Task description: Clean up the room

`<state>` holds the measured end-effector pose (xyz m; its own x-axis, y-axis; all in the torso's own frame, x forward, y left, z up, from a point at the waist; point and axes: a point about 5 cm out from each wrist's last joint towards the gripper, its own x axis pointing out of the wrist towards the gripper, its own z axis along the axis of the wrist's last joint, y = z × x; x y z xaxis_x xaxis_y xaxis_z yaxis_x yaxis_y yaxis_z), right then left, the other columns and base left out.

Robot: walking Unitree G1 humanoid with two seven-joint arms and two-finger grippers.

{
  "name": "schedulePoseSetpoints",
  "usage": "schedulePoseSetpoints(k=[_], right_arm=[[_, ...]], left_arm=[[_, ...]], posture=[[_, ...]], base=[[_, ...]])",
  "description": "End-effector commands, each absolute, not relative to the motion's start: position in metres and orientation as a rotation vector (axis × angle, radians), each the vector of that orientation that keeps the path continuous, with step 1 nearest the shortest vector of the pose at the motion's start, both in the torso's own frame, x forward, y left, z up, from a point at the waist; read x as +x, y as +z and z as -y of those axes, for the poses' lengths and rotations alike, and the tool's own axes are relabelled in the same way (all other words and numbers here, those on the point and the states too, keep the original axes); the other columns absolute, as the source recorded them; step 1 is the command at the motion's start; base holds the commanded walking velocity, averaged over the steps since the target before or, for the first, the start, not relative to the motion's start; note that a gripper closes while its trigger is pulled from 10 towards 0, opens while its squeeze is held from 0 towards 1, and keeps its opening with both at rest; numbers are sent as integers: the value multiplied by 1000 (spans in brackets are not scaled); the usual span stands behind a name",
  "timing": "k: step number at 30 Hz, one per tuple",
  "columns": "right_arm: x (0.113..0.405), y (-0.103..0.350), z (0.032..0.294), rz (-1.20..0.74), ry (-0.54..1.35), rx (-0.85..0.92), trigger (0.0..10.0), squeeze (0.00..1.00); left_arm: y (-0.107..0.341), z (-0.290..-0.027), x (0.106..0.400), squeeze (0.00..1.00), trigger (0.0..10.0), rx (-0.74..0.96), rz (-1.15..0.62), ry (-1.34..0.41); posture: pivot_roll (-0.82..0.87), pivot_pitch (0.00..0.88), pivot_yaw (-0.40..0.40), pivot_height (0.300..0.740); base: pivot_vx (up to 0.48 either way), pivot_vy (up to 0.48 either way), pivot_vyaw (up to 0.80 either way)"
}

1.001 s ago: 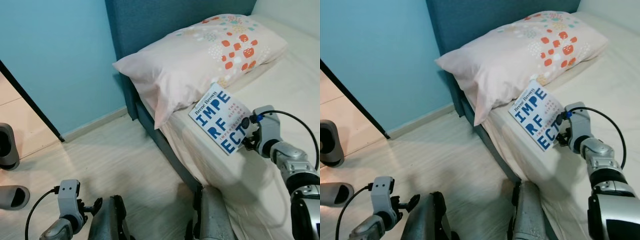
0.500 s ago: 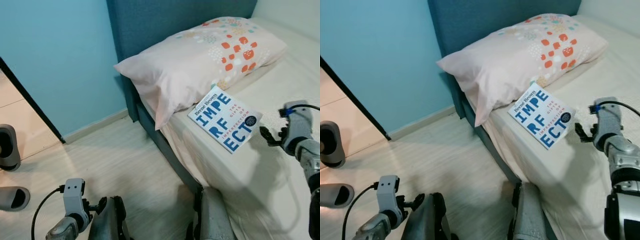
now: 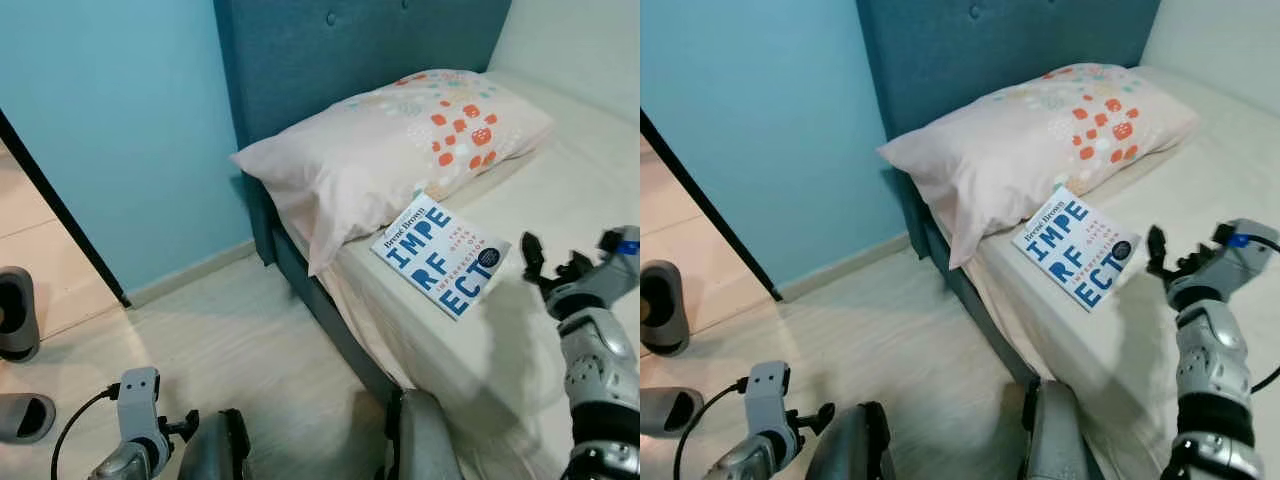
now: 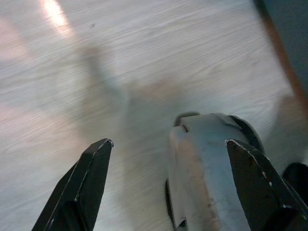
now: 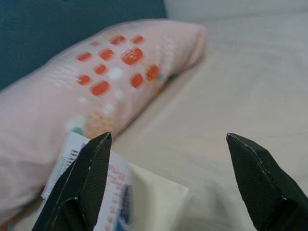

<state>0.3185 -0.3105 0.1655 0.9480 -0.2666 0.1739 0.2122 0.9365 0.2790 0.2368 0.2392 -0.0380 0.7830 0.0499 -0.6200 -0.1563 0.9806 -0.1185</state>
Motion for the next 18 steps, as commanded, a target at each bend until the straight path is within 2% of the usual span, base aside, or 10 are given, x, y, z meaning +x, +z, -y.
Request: schedulePoseSetpoints(k=[1,4,8,11,15,17,18], right_arm=[[319,172,288,268,-197,206,10000,0],[320,179,276,277,-156,168,10000,0],[332,193,240,287,2,91,10000,0],[338,160,205,148,162,0,10000,0],[336,129,192,35,208,9,10000,0],[325,82,179,-160,254,-11,10000,0],[325,82,179,-160,254,-11,10000,0]], left_arm=[[-37,-245,238,0,10000,-123,-688,139],[-34,-243,242,0,10000,-106,-681,133],[-30,-235,251,0,10000,-117,-640,119],[-29,-228,255,0,10000,-128,-626,125],[-29,-227,255,0,10000,-134,-625,139],[-32,-228,252,0,10000,-126,-642,164],[-32,-228,252,0,10000,-126,-642,164]], posture=[[-45,81,12,550],[-45,81,12,559],[-57,54,1,574],[-47,37,-15,589],[-41,33,-22,598],[-29,22,-30,608],[-29,22,-30,608]], base=[[-480,0,0],[-480,0,0],[0,0,0],[0,0,0],[0,0,0],[0,0,0],[0,0,0]])
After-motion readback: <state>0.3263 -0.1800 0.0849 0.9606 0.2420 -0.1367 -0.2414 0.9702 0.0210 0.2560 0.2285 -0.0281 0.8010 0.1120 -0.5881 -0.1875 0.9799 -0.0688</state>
